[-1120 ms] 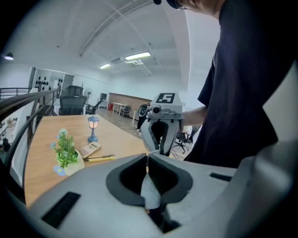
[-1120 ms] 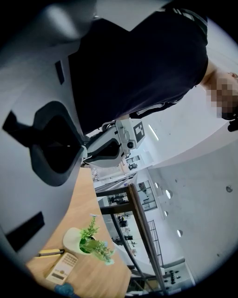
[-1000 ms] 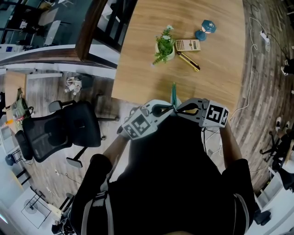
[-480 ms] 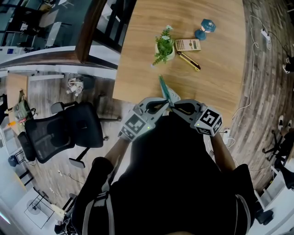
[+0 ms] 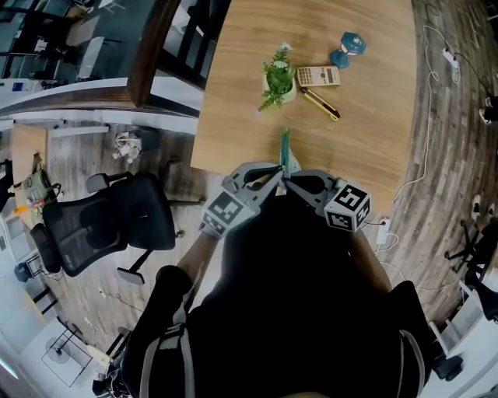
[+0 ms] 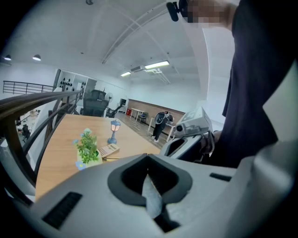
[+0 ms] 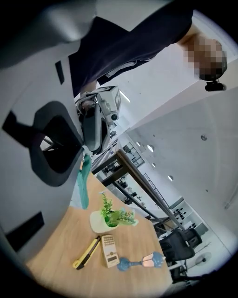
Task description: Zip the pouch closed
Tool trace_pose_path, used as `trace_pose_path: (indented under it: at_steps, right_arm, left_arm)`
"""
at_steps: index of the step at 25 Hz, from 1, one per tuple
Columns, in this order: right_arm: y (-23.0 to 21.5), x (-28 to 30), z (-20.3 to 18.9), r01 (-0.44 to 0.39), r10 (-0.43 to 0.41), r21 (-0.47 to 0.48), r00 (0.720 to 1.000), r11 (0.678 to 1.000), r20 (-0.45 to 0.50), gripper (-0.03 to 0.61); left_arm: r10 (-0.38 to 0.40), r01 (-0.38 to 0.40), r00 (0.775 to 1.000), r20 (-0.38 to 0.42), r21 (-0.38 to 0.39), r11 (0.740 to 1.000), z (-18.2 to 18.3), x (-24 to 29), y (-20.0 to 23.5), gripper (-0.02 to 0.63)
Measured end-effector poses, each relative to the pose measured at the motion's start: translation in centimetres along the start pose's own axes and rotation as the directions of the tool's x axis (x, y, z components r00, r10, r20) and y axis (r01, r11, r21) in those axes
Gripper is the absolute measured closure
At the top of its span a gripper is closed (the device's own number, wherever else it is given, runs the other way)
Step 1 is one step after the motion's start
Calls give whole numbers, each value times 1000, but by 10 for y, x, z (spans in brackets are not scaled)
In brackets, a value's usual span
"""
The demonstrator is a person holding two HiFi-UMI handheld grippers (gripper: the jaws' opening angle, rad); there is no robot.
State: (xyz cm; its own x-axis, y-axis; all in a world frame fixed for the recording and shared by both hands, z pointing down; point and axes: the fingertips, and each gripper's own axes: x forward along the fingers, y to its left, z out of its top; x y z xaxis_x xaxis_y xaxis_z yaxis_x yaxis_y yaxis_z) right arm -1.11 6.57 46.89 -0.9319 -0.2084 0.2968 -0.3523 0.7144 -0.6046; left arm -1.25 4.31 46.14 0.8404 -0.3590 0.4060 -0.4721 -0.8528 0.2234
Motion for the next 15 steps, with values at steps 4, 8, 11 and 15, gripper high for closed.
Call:
trace_pose_path:
  at_steps: [4, 8, 11, 15]
  right_arm:
    - [1, -4, 0, -4, 3, -29, 999, 1000, -40, 566]
    - [9, -6, -7, -16, 11, -71, 997, 997, -79, 566]
    - [13, -9, -12, -21, 13, -86, 995, 996, -95, 566]
    - [14, -21, -17, -16, 5, -101, 994, 995, -113, 566]
  left_arm:
    - [33, -32, 999, 19, -48, 998, 6, 1, 4, 612]
    - [66, -65, 998, 17, -48, 997, 1, 0, 18, 612]
    - [84, -84, 996, -5, -45, 995, -3, -2, 28, 612]
    - [144, -144, 990, -8, -77, 987, -5, -10, 50, 612]
